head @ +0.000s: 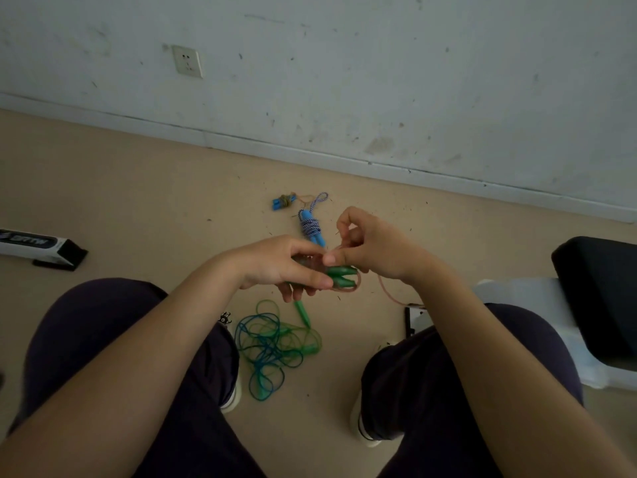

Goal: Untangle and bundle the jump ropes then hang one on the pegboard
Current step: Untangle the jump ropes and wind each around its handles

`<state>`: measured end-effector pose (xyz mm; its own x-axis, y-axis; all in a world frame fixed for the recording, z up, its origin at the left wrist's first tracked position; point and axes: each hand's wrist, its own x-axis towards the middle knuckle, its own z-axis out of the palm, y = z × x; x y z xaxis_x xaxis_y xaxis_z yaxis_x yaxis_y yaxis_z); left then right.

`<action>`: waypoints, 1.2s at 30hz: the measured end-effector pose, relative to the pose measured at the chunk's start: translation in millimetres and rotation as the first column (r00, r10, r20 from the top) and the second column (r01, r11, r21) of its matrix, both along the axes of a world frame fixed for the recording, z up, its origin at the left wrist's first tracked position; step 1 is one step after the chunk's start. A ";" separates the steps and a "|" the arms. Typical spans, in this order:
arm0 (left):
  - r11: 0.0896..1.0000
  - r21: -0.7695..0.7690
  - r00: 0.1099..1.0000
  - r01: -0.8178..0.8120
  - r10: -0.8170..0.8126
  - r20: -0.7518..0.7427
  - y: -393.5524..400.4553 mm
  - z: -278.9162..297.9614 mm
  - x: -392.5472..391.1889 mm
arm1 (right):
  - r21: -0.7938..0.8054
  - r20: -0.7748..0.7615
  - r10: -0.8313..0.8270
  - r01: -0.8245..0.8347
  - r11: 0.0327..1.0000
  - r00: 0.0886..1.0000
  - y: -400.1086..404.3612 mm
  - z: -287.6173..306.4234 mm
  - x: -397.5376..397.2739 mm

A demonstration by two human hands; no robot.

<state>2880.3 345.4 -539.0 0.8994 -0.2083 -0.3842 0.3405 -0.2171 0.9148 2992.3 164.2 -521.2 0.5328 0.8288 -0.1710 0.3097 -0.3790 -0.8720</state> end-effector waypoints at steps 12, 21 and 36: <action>0.951 -0.143 0.946 -0.273 0.293 0.141 1.3 6.6 0.6 | 0.113 -0.196 -0.023 0.046 0.993 0.980 3.6 7.9 -7.5; 0.810 -0.354 0.821 -0.468 0.547 0.163 -2.7 7.0 3.7 | 0.225 -0.434 -0.066 0.179 0.958 0.899 15.3 2.5 -12.8; 0.672 -0.581 0.828 -0.458 0.560 -0.005 10.2 19.3 4.1 | 0.062 -0.097 -0.087 0.093 0.994 0.992 21.2 -11.8 -22.1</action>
<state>2884.4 355.6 -519.8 0.9643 0.1780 -0.1960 0.0867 0.4872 0.8690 2970.2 185.4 -533.0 0.5896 0.7895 -0.1705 0.1925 -0.3423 -0.9197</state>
